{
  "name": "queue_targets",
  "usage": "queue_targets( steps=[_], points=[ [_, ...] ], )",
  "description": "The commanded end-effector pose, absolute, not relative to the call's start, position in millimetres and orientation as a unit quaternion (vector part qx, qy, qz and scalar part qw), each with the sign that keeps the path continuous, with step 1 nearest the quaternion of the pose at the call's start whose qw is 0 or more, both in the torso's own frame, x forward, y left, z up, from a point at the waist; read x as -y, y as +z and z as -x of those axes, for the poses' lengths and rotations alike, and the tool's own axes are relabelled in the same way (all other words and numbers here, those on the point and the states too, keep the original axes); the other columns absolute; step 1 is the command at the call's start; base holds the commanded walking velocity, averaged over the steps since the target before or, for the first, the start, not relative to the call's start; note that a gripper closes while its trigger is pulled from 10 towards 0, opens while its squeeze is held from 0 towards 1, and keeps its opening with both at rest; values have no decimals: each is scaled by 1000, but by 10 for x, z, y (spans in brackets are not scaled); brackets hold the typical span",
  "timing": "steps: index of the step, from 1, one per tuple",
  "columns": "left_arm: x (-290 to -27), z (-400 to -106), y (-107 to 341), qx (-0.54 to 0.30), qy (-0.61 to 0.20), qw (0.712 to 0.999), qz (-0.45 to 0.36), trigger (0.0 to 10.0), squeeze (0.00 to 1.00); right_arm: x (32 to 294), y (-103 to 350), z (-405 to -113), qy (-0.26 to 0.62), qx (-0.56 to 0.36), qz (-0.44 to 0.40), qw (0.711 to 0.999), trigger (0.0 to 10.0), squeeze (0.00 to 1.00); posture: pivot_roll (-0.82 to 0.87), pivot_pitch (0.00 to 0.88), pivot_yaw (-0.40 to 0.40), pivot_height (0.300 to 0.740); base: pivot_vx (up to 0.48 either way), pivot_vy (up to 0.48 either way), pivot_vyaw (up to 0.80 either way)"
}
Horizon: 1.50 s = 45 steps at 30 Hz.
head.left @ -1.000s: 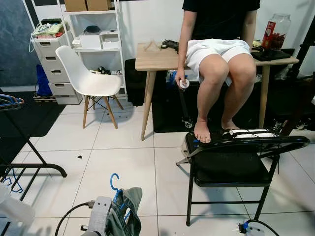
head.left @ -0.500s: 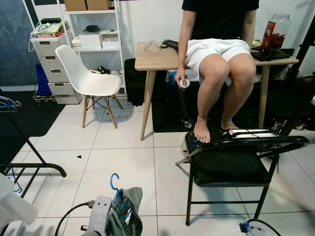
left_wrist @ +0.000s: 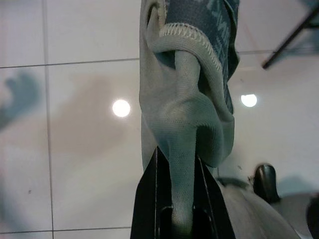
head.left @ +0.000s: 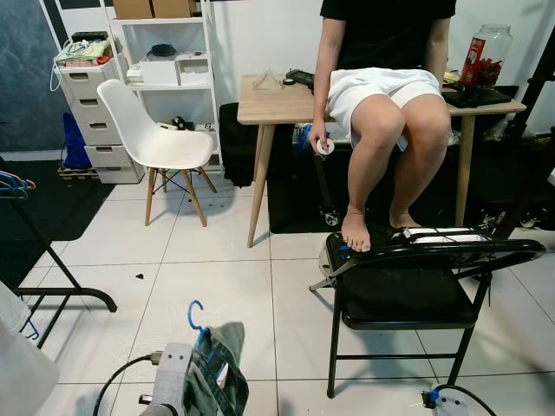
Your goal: Hang hanger
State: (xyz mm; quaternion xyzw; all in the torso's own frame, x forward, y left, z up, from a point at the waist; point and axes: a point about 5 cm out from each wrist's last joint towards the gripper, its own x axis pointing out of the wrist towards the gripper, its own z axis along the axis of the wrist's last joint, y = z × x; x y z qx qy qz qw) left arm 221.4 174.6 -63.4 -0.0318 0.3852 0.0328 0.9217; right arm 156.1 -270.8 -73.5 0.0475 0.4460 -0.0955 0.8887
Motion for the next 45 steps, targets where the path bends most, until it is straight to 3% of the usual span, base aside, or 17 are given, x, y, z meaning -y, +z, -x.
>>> queue_targets(
  steps=[1, 2, 5, 6, 10, 15, 26, 31, 35, 39, 45],
  points=[
    [-1762, -2180, -643, -368, 85, 922, 83, 10000, 0, 2697, -736, -1565, -97, -442, -54, 890, 10000, 0, 164, 0, 19, 740, 0, 0, 0],
    [-1806, -2282, -560, -320, 129, 922, 176, 10000, 0, 2699, -738, -1559, -98, -441, -55, 890, 10000, 0, 165, 0, 18, 740, 0, 0, 0],
    [-1892, -2458, -426, -285, 136, 927, 200, 10000, 0, 2701, -738, -1556, -99, -441, -55, 890, 10000, 0, 166, 0, 16, 740, 0, 0, 0],
    [-1965, -2641, -270, -247, 141, 934, 218, 10000, 0, 2704, -738, -1555, -98, -442, -55, 890, 10000, 0, 169, 0, 14, 740, 0, 0, 0],
    [-2098, -2929, 21, -187, 146, 945, 225, 10000, 0, 2710, -736, -1552, -97, -443, -54, 890, 10000, 0, 175, 0, 9, 740, 0, 0, 0],
    [-2133, -2969, 66, -186, 146, 950, 206, 10000, 0, 2711, -736, -1553, -96, -443, -53, 890, 10000, 0, 174, 0, 11, 740, 0, 0, 0],
    [-2221, -2747, -129, -229, 178, 942, 171, 10000, 0, 2718, -737, -1539, -99, -441, -56, 890, 10000, 0, 164, 0, 16, 740, 0, 0, 0],
    [-2122, -2631, -268, -290, 121, 946, 80, 10000, 0, 2717, -736, -1541, -96, -442, -55, 890, 10000, 0, 165, 0, 16, 740, 0, 0, 0],
    [-2078, -2578, -327, -312, 102, 943, 59, 10000, 0, 2715, -737, -1542, -95, -442, -54, 890, 10000, 0, 164, 0, 16, 740, 0, 0, 0],
    [-1954, -2283, -574, -388, 54, 920, 6, 10000, 0, 2710, -737, -1545, -94, -441, -56, 891, 10000, 0, 156, 0, 23, 740, 0, 0, 0],
    [-1936, -2227, -614, -400, 47, 915, -3, 10000, 0, 2710, -737, -1545, -95, -441, -56, 891, 10000, 0, 156, 0, 23, 740, 0, 0, 0]
  ],
)
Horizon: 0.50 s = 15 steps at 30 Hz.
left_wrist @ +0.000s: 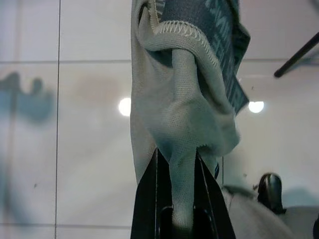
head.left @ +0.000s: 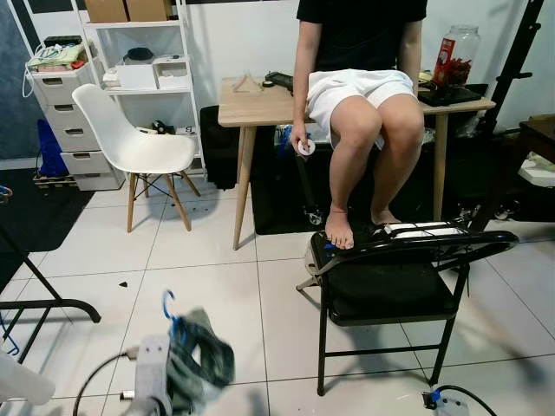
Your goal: Hang hanger
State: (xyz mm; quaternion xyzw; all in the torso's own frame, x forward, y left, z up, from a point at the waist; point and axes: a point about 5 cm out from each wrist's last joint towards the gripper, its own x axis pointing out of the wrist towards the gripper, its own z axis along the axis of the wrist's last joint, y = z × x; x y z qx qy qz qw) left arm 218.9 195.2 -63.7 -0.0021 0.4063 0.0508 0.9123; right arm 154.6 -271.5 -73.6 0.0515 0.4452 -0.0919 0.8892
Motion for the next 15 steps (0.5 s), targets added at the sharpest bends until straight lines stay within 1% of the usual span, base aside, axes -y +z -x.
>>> queue_targets(
  steps=[1, 15],
  points=[
    [-1933, -2214, -622, -401, 47, 915, -2, 10000, 0, 2707, -738, -1545, -95, -441, -56, 891, 10000, 0, 151, 0, 27, 740, 0, 0, 0],
    [-1922, -2194, -639, -411, 39, 911, -15, 10000, 0, 2701, -740, -1544, -95, -440, -59, 891, 10000, 0, 152, 0, 31, 740, 0, 0, 0]
  ],
)
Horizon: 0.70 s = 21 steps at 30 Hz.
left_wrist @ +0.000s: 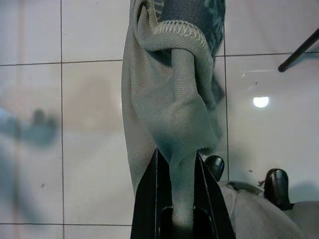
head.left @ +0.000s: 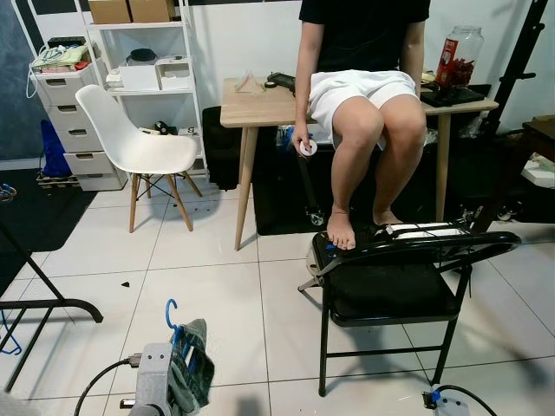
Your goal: Hang hanger
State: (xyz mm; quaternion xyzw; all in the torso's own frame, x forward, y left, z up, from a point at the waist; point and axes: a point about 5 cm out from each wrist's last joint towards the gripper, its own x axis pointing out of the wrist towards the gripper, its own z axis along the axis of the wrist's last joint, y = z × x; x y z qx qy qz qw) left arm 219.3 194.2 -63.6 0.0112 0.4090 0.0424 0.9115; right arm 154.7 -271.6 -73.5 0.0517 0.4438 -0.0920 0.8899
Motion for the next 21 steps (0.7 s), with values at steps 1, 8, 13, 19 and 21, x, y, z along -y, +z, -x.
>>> queue_targets(
  steps=[1, 8, 13, 19, 21],
  points=[
    [-1918, -2200, -635, -409, 38, 912, -15, 10000, 0, 2696, -741, -1544, -95, -439, -61, 891, 10000, 0, 152, 0, 31, 740, 0, 0, 0],
    [-1917, -2185, -644, -410, 38, 911, -15, 10000, 0, 2692, -742, -1545, -93, -439, -64, 891, 10000, 0, 160, 0, 28, 740, 0, 0, 0],
    [-1917, -2185, -644, -410, 38, 911, -16, 10000, 0, 2692, -742, -1545, -93, -439, -64, 891, 10000, 0, 160, 0, 28, 740, 0, 0, 0],
    [-1903, -2175, -652, -412, 35, 910, -17, 10000, 0, 2698, -740, -1543, -90, -440, -63, 891, 10000, 0, 160, 0, 23, 740, 0, 0, 0],
    [-1893, -2168, -658, -413, 33, 910, -18, 10000, 0, 2703, -738, -1541, -88, -441, -62, 891, 10000, 0, 160, 0, 23, 740, 0, 0, 0]
  ],
)
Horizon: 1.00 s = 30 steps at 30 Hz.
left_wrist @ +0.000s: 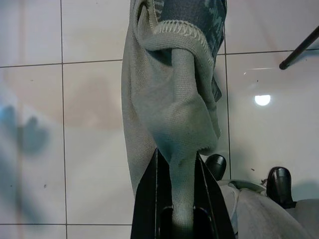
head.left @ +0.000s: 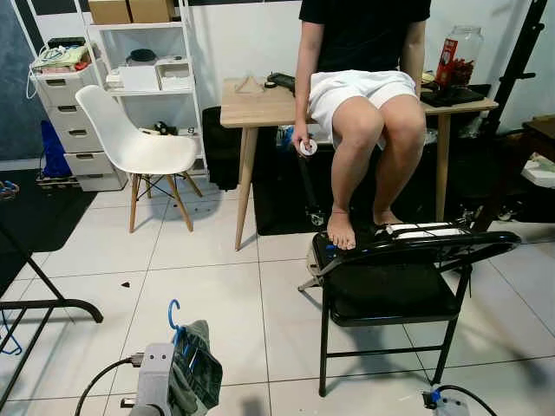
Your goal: Hang hanger
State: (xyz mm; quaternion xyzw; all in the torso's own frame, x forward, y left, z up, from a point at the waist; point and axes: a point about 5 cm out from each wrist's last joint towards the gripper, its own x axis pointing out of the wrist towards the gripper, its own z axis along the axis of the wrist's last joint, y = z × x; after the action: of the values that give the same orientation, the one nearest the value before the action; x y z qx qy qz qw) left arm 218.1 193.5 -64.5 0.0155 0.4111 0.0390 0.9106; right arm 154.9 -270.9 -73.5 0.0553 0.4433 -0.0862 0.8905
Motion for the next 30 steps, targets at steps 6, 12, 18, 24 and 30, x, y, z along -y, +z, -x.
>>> queue_targets(
  steps=[6, 12, 18, 24, 30],
  points=[
    [-1883, -2160, -664, -415, 31, 909, -19, 10000, 0, 2708, -737, -1540, -85, -441, -62, 891, 10000, 0, 160, 0, 23, 740, 0, 0, 0],
    [-1883, -2160, -664, -415, 31, 909, -19, 10000, 0, 2708, -737, -1540, -85, -441, -62, 891, 10000, 0, 160, 0, 23, 740, 0, 0, 0],
    [-1878, -2160, -665, -415, 23, 909, -18, 10000, 0, 2703, -735, -1546, -85, -439, -68, 892, 10000, 0, 156, 0, 26, 740, 0, 0, 533],
    [-1881, -2154, -667, -416, 18, 909, -19, 10000, 0, 2706, -738, -1539, -95, -436, -73, 892, 10000, 0, 159, 0, 22, 740, 0, 0, 0],
    [-1883, -2157, -664, -415, 19, 909, -18, 10000, 0, 2707, -738, -1536, -95, -436, -73, 892, 10000, 0, 160, 0, 21, 740, 0, 0, 0]
  ],
)
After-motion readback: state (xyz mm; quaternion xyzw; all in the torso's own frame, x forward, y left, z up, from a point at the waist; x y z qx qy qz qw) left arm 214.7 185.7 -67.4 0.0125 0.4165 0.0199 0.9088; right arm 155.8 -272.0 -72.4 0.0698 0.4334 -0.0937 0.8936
